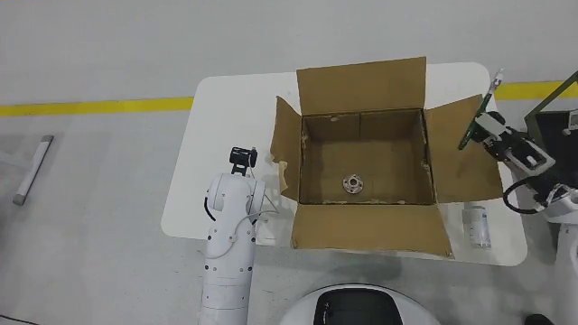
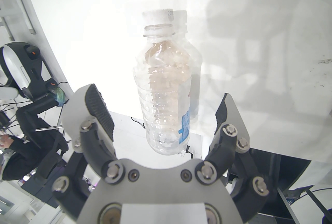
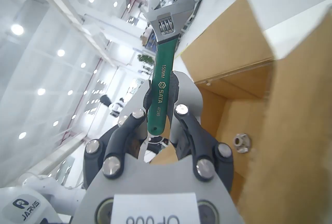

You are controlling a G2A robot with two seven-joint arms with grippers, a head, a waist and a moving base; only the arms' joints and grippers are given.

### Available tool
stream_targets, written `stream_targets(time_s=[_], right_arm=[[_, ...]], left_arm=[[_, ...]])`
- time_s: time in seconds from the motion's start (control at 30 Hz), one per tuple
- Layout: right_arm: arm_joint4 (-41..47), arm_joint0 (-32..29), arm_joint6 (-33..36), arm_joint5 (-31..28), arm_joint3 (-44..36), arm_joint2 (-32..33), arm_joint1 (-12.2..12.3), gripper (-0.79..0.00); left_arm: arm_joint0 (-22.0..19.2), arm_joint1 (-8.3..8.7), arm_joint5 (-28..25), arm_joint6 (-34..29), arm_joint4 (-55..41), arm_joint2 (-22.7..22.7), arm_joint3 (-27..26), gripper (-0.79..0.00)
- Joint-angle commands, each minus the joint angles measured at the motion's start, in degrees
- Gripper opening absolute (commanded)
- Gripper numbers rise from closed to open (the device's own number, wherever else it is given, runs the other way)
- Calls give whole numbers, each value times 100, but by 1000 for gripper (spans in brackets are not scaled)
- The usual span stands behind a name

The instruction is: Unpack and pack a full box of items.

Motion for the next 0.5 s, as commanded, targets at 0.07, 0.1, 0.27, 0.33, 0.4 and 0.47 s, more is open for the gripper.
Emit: stream_targets(time_s=[0.07,0.1,0.27,0.33,0.4,0.47], right_arm=[[-759,-374,-29,102,-42,810,118,-785],[-972,-461,-24,132,-46,920,143,-785],[-2515,-855,81,173,-215,1059,261,-785],[-2969,-981,220,216,-228,961,296,-785],[-3559,-1081,328,219,-296,833,335,-785],[-4007,-1167,402,247,-328,681,364,-785]], left_arm=[[0,0,0,0,0,0,0,0],[0,0,0,0,0,0,0,0],[0,0,0,0,0,0,0,0],[0,0,0,0,0,0,0,0],[0,0,0,0,0,0,0,0],[0,0,0,0,0,0,0,0]])
